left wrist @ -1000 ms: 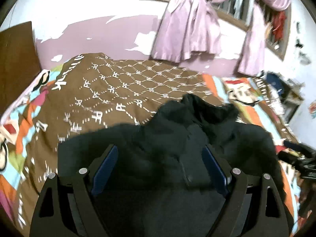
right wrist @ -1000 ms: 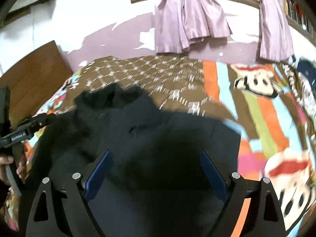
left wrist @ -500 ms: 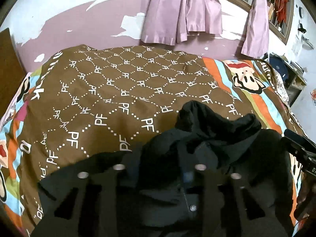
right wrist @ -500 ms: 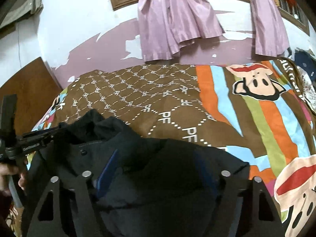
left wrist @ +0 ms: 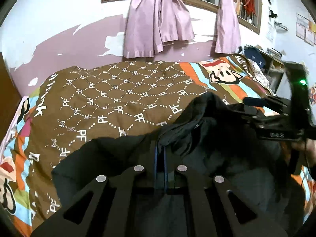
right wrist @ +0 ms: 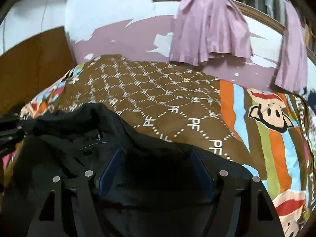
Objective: Fold large clothes
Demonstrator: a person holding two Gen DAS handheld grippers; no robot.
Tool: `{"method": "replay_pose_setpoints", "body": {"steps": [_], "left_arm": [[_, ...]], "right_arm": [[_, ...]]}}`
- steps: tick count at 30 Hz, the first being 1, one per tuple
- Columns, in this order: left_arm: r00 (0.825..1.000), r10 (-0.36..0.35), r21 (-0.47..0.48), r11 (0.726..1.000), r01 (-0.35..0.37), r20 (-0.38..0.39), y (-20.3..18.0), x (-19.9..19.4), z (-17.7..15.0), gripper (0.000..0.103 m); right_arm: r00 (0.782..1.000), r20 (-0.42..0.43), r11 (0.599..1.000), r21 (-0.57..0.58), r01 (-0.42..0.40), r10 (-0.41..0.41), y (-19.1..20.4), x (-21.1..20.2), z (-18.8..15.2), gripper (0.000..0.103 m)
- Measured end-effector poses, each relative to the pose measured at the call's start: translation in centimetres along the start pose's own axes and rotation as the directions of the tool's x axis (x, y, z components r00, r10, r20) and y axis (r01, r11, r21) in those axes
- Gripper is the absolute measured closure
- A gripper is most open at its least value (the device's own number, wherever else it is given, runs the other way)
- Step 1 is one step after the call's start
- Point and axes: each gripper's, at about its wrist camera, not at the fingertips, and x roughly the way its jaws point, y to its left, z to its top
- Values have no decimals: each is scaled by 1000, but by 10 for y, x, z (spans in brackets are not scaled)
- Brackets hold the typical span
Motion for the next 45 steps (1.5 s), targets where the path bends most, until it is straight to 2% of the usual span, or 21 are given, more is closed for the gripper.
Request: {"method": "replay_pose_setpoints", "body": {"steps": [1,2,3,5,7,9,12,14,16,18,23,26,28,31,34,36,38,40,42,43,45], "left_arm": [[1000,-3,5,1000,3,-4,0,-4,-4,100],[1000,-3,11,1000,3,-6,1,-6,-8,100],[1000,-1,20,1000,2,-8,1,-9,-12,100],[1000,-4,32,999,5,-13,3,-13,-21,100],[1000,-13,33,999,14,-22,2,-16,-27,100],[1000,-14,28,999,15,-25,2,-21,-34,100],[999,-20,2,1000,20,-50,10,-26,-50,100],[996,-13,18,1000,15,-88,12,-23,-63,100],[992,6,46,999,0,-128,12,-16,-77,100],[987,10,36,999,-5,-160,13,-7,-89,100],[983,22,3,1000,-22,-183,10,19,-107,100],[981,38,1,999,-39,-191,7,32,-111,100],[982,33,-10,999,-36,-184,8,31,-110,100],[984,32,-1,999,-33,-173,10,20,-111,96],[984,51,18,999,-49,-173,9,8,-116,92],[985,51,1,999,-52,-165,11,0,-119,87],[988,53,-23,998,-57,-142,14,-9,-119,86],[994,71,-35,997,-74,-87,14,-22,-115,81],[996,93,-44,995,-92,15,12,-40,-109,62],[992,92,-51,995,-89,83,11,-50,-103,60],[985,80,-56,996,-72,155,7,-57,-87,56]], "right_arm": [[1000,0,1000,-30,6,-6,4,-1,-3,41],[1000,-1,999,-51,8,-8,7,-1,-4,57],[1000,-5,997,-81,12,-13,10,-2,-6,66],[1000,-10,993,-115,-20,19,16,-6,-11,90],[1000,-16,987,-158,-22,19,29,-14,-20,97],[999,-27,985,-167,-42,38,41,-26,-32,99],[989,-49,982,-118,-146,141,54,-48,-58,99],[982,-77,977,-114,-182,174,66,-53,-70,98],[978,-122,972,-143,-187,170,81,-46,-83,98],[975,-153,974,-138,-182,161,84,-32,-90,98],[952,-202,973,35,-227,230,58,12,-101,98],[935,-173,947,144,-288,310,40,20,-105,98],[928,-140,931,175,-320,345,33,14,-106,97],[924,-102,917,201,-345,370,25,-3,-108,87],[915,-58,899,217,-380,400,15,-19,-114,65],[918,-42,897,231,-376,396,7,-27,-118,64],[924,-11,895,252,-368,383,-3,-36,-120,64],[927,54,887,273,-371,371,-13,-49,-116,64],[933,114,893,271,-359,341,-21,-63,-107,64],[935,133,895,272,-354,329,-23,-66,-100,64],[936,144,890,290,-351,321,-26,-63,-82,71]]}}
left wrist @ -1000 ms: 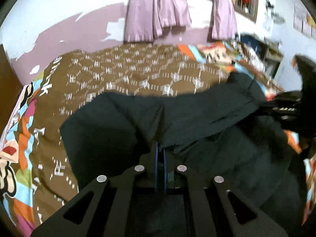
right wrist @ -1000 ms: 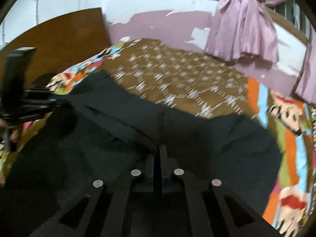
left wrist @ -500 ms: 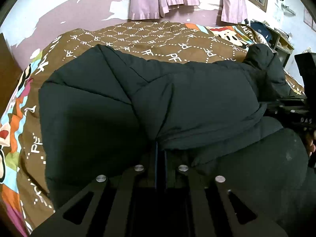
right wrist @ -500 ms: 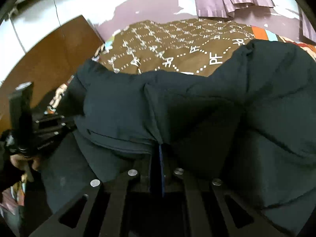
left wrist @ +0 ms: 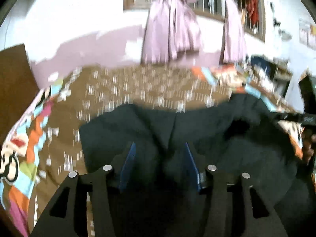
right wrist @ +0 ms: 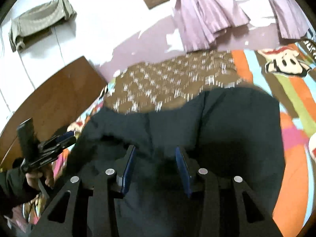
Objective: Fold large clothes
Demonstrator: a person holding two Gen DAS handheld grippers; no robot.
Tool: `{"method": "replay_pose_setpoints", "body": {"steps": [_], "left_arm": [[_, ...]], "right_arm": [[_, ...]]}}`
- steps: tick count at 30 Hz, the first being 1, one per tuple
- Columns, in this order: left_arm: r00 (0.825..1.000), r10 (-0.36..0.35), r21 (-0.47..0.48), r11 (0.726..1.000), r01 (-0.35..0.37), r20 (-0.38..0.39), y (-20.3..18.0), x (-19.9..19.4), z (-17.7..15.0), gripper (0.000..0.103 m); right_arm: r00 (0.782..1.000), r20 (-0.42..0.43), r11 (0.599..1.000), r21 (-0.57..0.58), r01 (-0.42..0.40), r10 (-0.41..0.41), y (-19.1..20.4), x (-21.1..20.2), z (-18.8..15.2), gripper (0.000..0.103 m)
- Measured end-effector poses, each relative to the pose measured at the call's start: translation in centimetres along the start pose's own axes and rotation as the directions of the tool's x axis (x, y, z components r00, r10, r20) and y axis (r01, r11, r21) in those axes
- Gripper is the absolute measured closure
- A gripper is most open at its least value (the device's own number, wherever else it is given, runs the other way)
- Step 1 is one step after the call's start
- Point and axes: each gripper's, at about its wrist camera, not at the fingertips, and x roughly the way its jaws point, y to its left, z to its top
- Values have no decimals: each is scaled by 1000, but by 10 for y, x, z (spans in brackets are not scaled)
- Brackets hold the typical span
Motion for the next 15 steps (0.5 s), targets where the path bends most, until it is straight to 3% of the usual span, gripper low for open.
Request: {"method": "replay_pose_setpoints", "body": {"steps": [4,7,8,9,11,13,15], "left_arm": [[994,-107,-44,993,106,-21,-14,31,39,56],[962,-261,-121,961,250,-84,-18,61,53,58],[950,-295,-134,951,280,-101,-20,71,55,64],[943,-308,-128,948,293,-125,-23,77,56,74],[933,-302,-94,953,289,-196,-27,90,53,83],[918,-295,-69,955,287,-266,-31,101,44,86],[898,-280,-32,958,286,-340,-34,110,29,91]], "right_arm": [[998,-50,998,51,-38,41,5,29,26,84],[983,-135,986,122,-110,126,3,58,31,84],[975,-169,983,132,-124,146,2,67,31,84],[967,-213,986,123,-115,139,3,77,27,84],[953,-285,991,109,-76,104,3,89,17,84],[938,-338,993,114,-45,81,-2,100,8,84],[926,-372,993,116,-22,64,-7,107,2,91]]}}
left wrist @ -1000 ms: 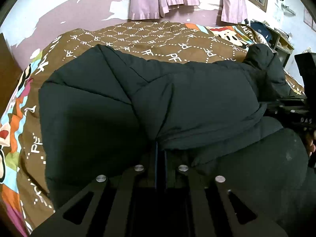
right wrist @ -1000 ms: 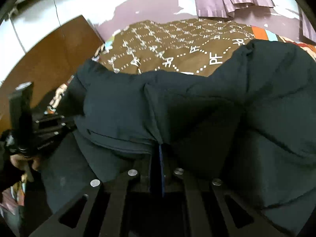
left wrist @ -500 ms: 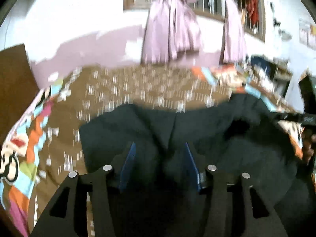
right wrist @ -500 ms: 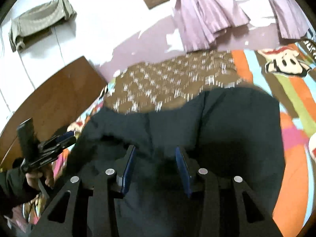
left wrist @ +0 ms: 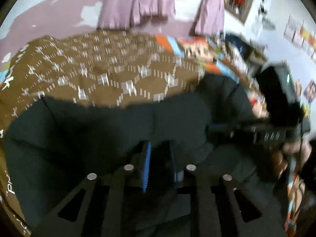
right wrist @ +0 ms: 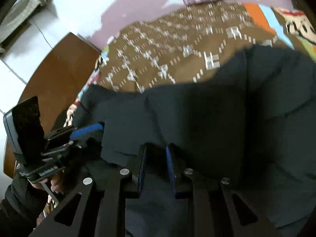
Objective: Fold large clothes
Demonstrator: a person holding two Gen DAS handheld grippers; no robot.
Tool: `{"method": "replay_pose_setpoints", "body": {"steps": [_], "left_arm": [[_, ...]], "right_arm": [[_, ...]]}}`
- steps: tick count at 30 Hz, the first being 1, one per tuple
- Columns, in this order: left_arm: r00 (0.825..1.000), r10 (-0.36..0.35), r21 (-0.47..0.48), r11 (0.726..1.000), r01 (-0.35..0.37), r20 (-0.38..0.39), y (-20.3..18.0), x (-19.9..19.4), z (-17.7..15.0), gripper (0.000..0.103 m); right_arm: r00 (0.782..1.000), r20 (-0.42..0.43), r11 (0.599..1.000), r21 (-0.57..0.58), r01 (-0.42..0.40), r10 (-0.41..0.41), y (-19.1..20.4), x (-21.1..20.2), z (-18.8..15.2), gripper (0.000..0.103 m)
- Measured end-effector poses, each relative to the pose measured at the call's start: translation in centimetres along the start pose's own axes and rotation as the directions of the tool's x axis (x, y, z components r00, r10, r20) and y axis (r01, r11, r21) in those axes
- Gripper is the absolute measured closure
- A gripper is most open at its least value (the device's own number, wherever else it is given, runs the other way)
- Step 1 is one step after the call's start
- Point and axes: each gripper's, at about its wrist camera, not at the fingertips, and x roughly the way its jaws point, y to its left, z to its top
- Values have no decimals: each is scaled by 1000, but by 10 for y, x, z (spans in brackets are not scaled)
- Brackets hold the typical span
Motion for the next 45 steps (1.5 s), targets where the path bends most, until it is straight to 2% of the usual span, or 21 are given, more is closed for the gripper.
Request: {"method": "replay_pose_setpoints", "body": {"steps": [1,6,8,11,13,15,16,18,20,22,24,26,30,32,34,38,45], "left_arm": [[1000,7,14,1000,-7,-27,0,6,-4,92],[991,65,50,997,-59,-116,-4,33,-14,96],[980,117,61,992,-108,-163,-3,49,-11,98],[970,159,48,987,-152,-183,1,66,-15,100],[972,155,14,988,-155,-176,7,71,-20,101],[980,145,9,989,-145,-137,8,68,-26,101],[984,135,2,991,-135,-118,9,65,-28,101],[991,109,-14,994,-111,-82,13,60,-34,101],[994,91,-31,995,-92,-58,17,57,-38,101],[995,87,-36,995,-88,-48,17,55,-41,101],[995,85,-40,995,-87,-47,17,53,-44,101],[995,84,-45,995,-86,-53,15,54,-42,101],[991,111,-36,993,-114,-74,10,59,-40,101],[986,141,-19,989,-143,-84,7,62,-40,101],[986,148,-17,989,-150,-75,5,60,-40,101],[994,107,-46,993,-107,-8,7,45,-43,101],[987,144,-110,985,-136,71,-6,16,-39,101]], "right_arm": [[1000,-16,1000,5,11,-11,-2,4,-2,95],[995,-80,998,3,65,-64,-13,27,0,99],[991,-84,995,-16,99,-100,-14,35,-1,99],[986,-76,989,-38,144,-147,-14,43,-2,100],[984,-66,986,-45,163,-166,-11,42,-6,100],[985,-50,986,-33,163,-164,-8,36,-8,99],[989,-45,990,-24,138,-139,-6,31,-9,92],[996,-29,996,-39,82,-83,2,24,-9,93],[998,-29,995,-79,61,-63,13,24,-6,93],[993,-59,990,-96,100,-106,16,35,-5,93],[990,-90,993,-70,100,-106,10,46,-6,93],[988,-98,991,-63,116,-121,5,53,-6,96],[978,-105,981,-93,173,-182,4,63,-8,97],[979,-90,980,-90,177,-185,3,62,-11,97],[987,-55,986,-80,146,-151,0,54,-15,97],[994,12,993,-42,112,-111,-1,32,-24,94],[972,156,983,-14,182,-178,7,-9,-40,93]]}}
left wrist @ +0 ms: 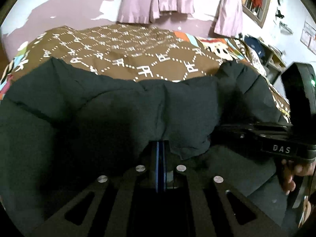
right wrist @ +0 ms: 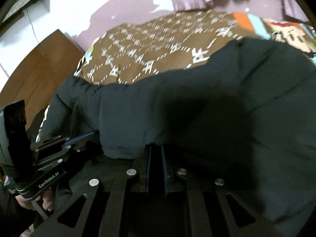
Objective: Fold large clothes
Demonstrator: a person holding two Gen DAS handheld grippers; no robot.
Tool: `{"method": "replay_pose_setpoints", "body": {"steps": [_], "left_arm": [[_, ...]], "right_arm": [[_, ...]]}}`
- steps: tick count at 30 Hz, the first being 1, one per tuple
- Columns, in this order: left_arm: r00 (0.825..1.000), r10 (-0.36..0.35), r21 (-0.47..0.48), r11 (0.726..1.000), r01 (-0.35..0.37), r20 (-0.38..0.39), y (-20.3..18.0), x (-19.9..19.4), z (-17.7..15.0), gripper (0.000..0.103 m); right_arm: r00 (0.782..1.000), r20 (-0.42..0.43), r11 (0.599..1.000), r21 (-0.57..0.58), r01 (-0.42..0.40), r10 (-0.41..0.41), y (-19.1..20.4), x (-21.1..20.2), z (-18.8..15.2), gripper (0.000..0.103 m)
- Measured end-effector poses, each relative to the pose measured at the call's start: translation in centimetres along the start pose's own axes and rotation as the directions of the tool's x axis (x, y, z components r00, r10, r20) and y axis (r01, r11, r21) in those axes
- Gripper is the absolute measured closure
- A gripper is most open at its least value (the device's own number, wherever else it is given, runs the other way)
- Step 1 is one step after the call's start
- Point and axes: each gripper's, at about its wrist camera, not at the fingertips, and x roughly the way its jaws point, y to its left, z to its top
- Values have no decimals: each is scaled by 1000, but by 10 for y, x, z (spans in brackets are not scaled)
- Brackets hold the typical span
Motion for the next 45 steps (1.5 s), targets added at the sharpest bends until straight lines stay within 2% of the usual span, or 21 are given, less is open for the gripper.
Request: {"method": "replay_pose_setpoints", "body": {"steps": [2,4,5,7,9,11,14,16,18,23,27,32,40,45], "left_arm": [[1000,8,-25,1000,-8,10,-3,-9,1,101],[1000,5,-39,999,-4,20,-5,-19,1,100],[999,13,-41,999,-12,30,-7,-26,1,98],[999,21,-40,999,-19,44,-14,-38,1,88],[997,21,-47,999,-18,70,-20,-55,0,61],[994,15,-65,998,-8,111,-26,-76,0,56],[991,25,-73,997,-15,130,-35,-100,2,56],[989,37,-71,997,-28,140,-42,-117,3,50],[986,40,-68,997,-29,163,-49,-138,3,38],[976,38,-98,995,-18,216,-63,-188,3,17],[969,67,-144,989,-33,239,-73,-227,-1,11],[953,82,-133,990,-45,291,-91,-280,-14,11],[941,109,-120,990,-74,320,-112,-336,-51,10],[933,136,-105,989,-107,334,-127,-360,-77,10]], "right_arm": [[999,41,1000,0,20,-20,2,-16,-5,86],[996,86,999,3,40,-41,6,-30,-9,70],[993,110,999,-1,46,-46,11,-38,-11,68],[988,138,998,-14,66,-63,19,-53,-15,63],[982,168,996,-25,91,-85,28,-64,-18,54],[976,194,995,-22,102,-96,36,-76,-22,38],[961,247,992,21,123,-124,41,-101,-29,21],[950,281,991,46,129,-136,44,-123,-35,18],[938,310,988,44,150,-156,51,-144,-39,13],[912,359,979,29,199,-196,73,-195,-50,0],[902,368,973,35,229,-226,92,-232,-56,0],[897,371,966,2,259,-241,120,-268,-72,0],[937,287,968,-89,234,-200,163,-299,-102,0],[927,303,955,-123,270,-223,175,-320,-125,0]]}}
